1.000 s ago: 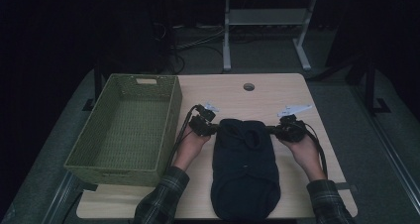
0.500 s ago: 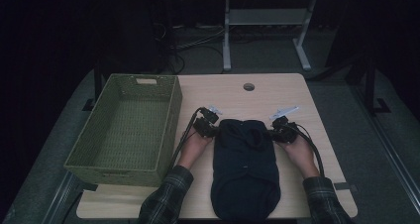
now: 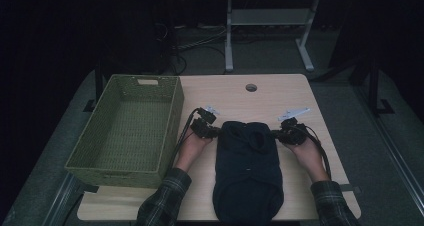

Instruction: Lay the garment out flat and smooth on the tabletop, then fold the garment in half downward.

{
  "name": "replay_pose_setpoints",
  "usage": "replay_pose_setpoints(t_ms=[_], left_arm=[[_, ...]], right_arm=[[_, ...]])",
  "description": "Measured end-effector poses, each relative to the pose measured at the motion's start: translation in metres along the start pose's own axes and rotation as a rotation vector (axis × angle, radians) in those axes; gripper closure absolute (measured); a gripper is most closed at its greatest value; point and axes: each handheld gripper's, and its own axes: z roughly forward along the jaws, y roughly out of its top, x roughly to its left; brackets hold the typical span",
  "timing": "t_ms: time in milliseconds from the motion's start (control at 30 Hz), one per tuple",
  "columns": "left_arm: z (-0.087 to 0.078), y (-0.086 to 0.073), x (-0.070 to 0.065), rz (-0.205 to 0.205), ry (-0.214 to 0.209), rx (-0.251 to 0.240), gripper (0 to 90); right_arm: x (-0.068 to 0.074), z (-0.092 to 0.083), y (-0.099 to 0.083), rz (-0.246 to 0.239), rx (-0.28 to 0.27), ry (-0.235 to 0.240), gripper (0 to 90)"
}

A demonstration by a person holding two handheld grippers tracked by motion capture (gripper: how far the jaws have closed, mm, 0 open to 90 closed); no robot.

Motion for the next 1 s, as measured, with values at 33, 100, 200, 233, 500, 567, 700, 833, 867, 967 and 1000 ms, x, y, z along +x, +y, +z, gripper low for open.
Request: replay_pose_setpoints(t_ms=[33, 100, 200, 233, 500, 567, 700, 833, 867, 967, 1000], left_arm=[[0.000, 0.001, 0.001, 0.002, 0.006, -0.005, 79.6], [-0.002, 0.003, 0.003, 0.010, 0.001, -0.001, 75.5], [-0.002, 0.008, 0.006, 0.013, -0.012, -0.010, 67.9], [-0.001, 0.010, 0.007, 0.008, -0.018, -0.001, 64.7], [0.001, 0.023, 0.017, 0.027, -0.009, -0.026, 50.8], [0.002, 0.027, 0.019, 0.032, -0.004, -0.039, 50.7], [0.006, 0.034, 0.023, 0.038, 0.000, -0.037, 50.2], [0.013, 0.037, 0.026, 0.033, 0.001, -0.039, 49.7], [0.015, 0.038, 0.027, 0.034, -0.002, -0.036, 49.6], [0.020, 0.038, 0.029, 0.023, -0.011, -0.028, 48.8], [0.022, 0.038, 0.029, 0.027, -0.014, -0.023, 48.3]], right_arm=[[-0.002, -0.001, 0.003, 0.006, 0.011, 0.003, 79.9], [-0.003, -0.003, 0.007, 0.008, 0.000, -0.001, 76.1], [-0.006, -0.006, 0.012, 0.015, -0.026, 0.003, 70.3], [-0.008, -0.005, 0.015, 0.016, -0.014, 0.008, 67.8], [-0.015, 0.001, 0.020, 0.037, -0.046, 0.000, 60.3], [-0.017, 0.003, 0.019, 0.050, -0.048, -0.001, 59.5], [-0.021, 0.007, 0.020, 0.065, -0.074, -0.004, 59.5], [-0.023, 0.009, 0.028, 0.082, -0.051, 0.006, 57.7], [-0.023, 0.009, 0.031, 0.072, -0.060, -0.006, 58.6], [-0.027, 0.014, 0.033, 0.092, -0.047, 0.001, 57.9], [-0.029, 0.016, 0.033, 0.101, -0.035, 0.014, 57.8]])
